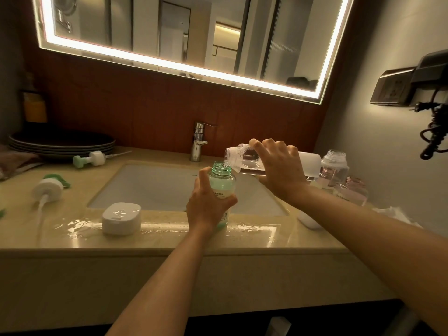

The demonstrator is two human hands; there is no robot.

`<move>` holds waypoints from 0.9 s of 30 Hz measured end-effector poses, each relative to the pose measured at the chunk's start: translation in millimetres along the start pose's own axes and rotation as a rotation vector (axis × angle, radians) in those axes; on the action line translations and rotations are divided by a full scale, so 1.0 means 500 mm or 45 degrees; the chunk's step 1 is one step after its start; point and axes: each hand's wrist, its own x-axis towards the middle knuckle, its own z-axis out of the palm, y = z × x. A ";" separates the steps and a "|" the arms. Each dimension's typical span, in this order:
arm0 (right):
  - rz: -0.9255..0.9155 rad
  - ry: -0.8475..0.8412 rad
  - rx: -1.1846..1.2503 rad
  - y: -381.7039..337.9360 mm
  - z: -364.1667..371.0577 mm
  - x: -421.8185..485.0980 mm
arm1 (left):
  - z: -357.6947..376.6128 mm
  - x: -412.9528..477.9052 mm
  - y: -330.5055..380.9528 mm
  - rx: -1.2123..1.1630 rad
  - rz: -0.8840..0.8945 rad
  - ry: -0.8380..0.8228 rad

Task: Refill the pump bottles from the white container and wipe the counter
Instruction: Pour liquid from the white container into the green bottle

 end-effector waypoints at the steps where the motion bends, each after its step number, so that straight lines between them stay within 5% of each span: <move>1: -0.002 0.009 -0.004 0.000 0.000 0.000 | 0.000 0.000 0.000 -0.001 0.000 -0.001; 27: -0.015 0.061 -0.008 0.001 0.001 0.003 | 0.002 0.003 -0.007 0.002 0.000 -0.028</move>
